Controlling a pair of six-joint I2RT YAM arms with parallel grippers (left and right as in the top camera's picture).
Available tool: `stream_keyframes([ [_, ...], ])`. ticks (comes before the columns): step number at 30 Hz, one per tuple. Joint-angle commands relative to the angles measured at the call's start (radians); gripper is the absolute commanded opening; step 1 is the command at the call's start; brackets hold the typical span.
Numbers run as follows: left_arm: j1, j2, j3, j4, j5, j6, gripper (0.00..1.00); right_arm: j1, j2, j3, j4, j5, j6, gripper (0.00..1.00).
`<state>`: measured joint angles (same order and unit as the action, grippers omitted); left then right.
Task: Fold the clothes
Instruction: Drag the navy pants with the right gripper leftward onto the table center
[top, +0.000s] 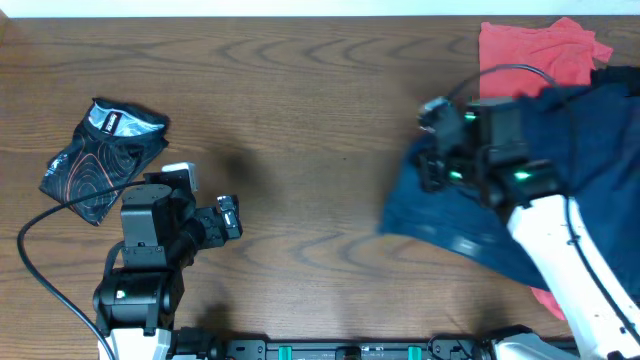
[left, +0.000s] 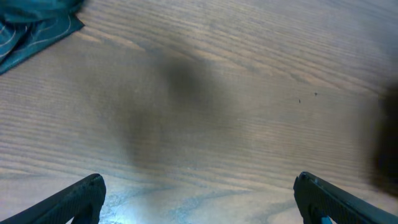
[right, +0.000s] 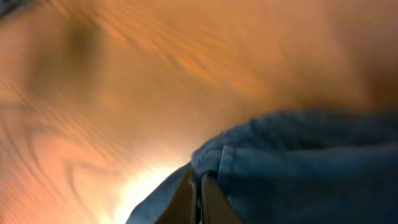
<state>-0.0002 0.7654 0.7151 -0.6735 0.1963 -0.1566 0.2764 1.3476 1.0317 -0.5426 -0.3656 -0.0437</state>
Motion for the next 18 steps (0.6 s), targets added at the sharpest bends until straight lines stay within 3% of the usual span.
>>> stream_keyframes([
  [1, 0.006, -0.002, 0.022, 0.002, 0.005, -0.001, 0.98, 0.101, 0.047, 0.002, 0.130, -0.024, 0.100, 0.01],
  [6, 0.006, -0.002, 0.022, 0.002, 0.005, -0.001, 0.98, 0.207, 0.145, 0.002, 0.291, -0.027, 0.133, 0.02],
  [8, 0.006, -0.002, 0.022, 0.002, 0.005, -0.002, 0.98, 0.224, 0.163, 0.002, 0.295, 0.009, 0.132, 0.41],
  [9, 0.005, -0.002, 0.022, 0.002, 0.006, -0.002, 0.98, 0.224, 0.164, 0.002, 0.288, 0.039, 0.133, 0.49],
  [12, 0.005, 0.006, 0.022, 0.001, 0.008, -0.033, 0.98, 0.199, 0.143, 0.003, 0.257, 0.164, 0.134, 0.60],
  [15, 0.005, 0.039, 0.022, 0.014, 0.080, -0.043, 0.98, 0.138, 0.089, 0.003, 0.219, 0.261, 0.166, 0.99],
  [18, 0.000, 0.103, 0.022, 0.043, 0.182, -0.082, 0.98, 0.043, 0.023, 0.003, 0.179, 0.280, 0.183, 0.99],
])
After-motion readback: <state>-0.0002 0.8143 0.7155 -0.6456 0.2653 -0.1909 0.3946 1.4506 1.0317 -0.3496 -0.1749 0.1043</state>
